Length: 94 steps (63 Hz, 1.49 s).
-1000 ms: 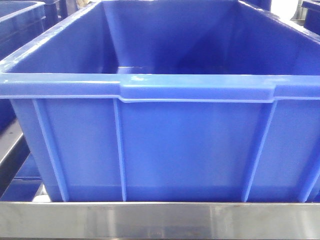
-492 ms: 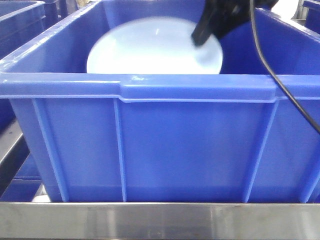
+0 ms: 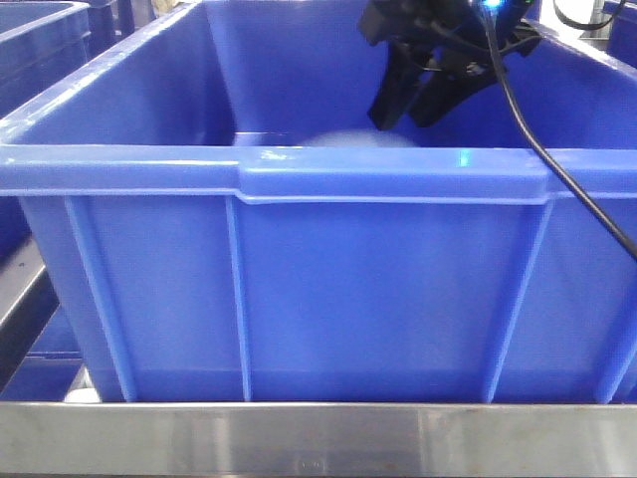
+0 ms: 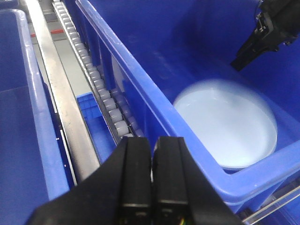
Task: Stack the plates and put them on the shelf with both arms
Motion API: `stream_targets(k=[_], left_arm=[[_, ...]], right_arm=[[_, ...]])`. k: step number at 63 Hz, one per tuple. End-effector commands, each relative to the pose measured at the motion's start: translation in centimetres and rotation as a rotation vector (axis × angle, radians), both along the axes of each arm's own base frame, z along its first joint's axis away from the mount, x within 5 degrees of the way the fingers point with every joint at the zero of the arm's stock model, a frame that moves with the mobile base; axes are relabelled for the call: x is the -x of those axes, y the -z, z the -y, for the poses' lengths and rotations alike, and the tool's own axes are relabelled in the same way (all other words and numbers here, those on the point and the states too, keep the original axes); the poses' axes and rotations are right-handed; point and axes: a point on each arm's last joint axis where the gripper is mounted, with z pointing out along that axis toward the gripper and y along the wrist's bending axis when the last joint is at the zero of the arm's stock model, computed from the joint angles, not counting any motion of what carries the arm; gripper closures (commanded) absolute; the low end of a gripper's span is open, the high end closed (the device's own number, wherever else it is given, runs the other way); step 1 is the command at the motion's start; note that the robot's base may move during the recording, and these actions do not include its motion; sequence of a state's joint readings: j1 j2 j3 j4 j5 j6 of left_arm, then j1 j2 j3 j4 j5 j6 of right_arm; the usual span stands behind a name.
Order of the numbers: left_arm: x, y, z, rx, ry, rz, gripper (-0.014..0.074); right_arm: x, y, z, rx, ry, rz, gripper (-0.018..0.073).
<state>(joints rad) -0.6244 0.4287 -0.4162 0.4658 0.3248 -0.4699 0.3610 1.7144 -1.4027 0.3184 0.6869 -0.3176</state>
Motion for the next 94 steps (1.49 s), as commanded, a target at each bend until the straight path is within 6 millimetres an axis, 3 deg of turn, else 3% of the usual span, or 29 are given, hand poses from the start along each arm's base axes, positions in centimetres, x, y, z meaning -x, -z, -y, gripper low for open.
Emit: stream_targets(k=[1, 14, 19, 30, 36, 64, 80, 94], left_arm=[[0.1, -1.5, 0.4, 0.048, 0.039, 0.080, 0.0512], [0.1, -1.5, 0.4, 0.048, 0.039, 0.080, 0.0512], [0.1, -1.5, 0.4, 0.048, 0.039, 0.080, 0.0512], [0.1, -1.5, 0.4, 0.048, 0.039, 0.080, 0.0512], [0.1, -1.5, 0.4, 0.048, 0.039, 0.080, 0.0512], [0.1, -1.5, 0.3, 0.046, 0.038, 0.077, 0.0512], [0.1, -1.2, 0.2, 0.032, 0.024, 0.055, 0.0512], [0.0, -1.3, 0.2, 0.011, 0.023, 0.070, 0.0512]], right_arm=[[0.4, -3.8, 0.2, -0.058, 0.013, 0.121, 0.0041], [2.1, -7.3, 0.9, -0.084, 0.003, 0.184, 0.0076], [3.5, -9.2, 1.4, -0.110, 0.011, 0.229, 0.0174], [7.9, -13.0, 3.1, -0.159, 0.019, 0.337, 0.0501], [10.8, -13.6, 4.3, -0.184, 0.034, 0.391, 0.0503], [21.1, -6.3, 9.1, -0.250, 0.150, 0.597, 0.0503], [26.3, -3.3, 12.8, -0.216, 0.303, 0.744, 0.0503], [29.9, -1.7, 13.9, -0.206, 0.375, 0.833, 0.0503]])
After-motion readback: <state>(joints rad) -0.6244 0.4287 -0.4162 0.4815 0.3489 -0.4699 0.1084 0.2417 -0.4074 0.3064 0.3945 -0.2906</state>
